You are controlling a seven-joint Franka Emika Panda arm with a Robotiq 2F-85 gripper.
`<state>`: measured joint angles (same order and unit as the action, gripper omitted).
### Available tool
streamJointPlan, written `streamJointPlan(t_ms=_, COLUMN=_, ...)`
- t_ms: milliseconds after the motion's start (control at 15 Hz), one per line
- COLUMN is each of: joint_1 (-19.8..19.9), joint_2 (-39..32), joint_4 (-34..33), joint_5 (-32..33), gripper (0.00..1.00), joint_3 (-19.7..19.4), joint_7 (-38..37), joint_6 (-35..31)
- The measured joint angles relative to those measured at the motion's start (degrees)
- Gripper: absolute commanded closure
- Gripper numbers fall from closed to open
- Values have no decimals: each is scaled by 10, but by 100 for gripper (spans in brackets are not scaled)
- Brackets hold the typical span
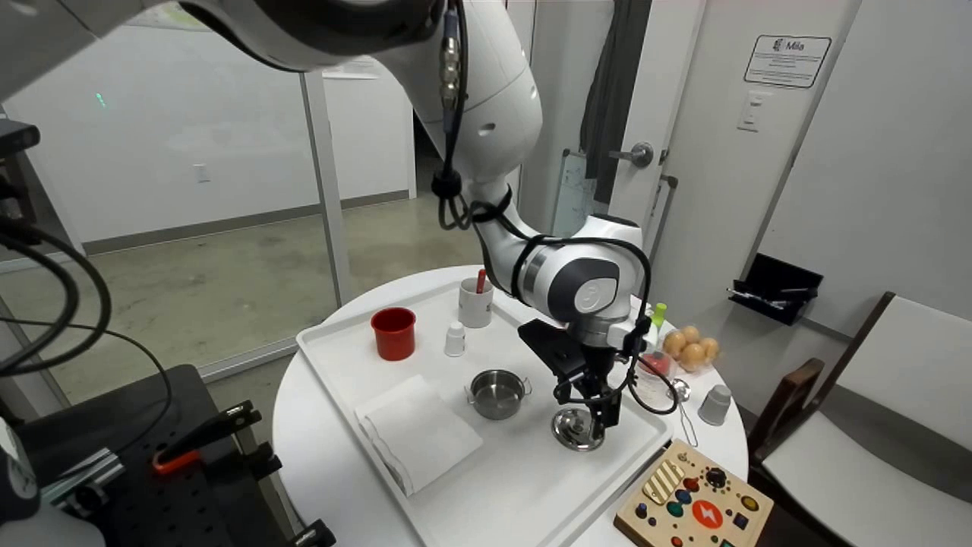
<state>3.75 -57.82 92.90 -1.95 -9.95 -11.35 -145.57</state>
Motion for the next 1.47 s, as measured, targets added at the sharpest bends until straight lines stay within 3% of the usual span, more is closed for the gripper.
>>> streamJointPlan(t_ms=67, joint_1=0, joint_2=-13, joint_4=-16, joint_5=0, gripper=6, joint_3=0, joint_7=-2, joint_6=9)
streamJointPlan(t_ms=133, joint_1=0, joint_2=-24, joint_4=-31, joint_5=0, gripper=26, joint_3=0, joint_7=-5, joint_6=18)
streamJointPlan(t_ms=800, joint_1=7, joint_2=-77, joint_4=-130, joint_5=-1, gripper=99, joint_3=2, joint_7=-8, joint_6=73)
streamJointPlan(t_ms=1200, joint_1=13, joint_2=-76, joint_4=-145, joint_5=-2, gripper=95, joint_3=11, joint_7=-7, joint_6=77)
streamJointPlan(t_ms=1467, joint_1=10, joint_2=-8, joint_4=-95, joint_5=0, gripper=95, joint_3=12, joint_7=-1, joint_6=76)
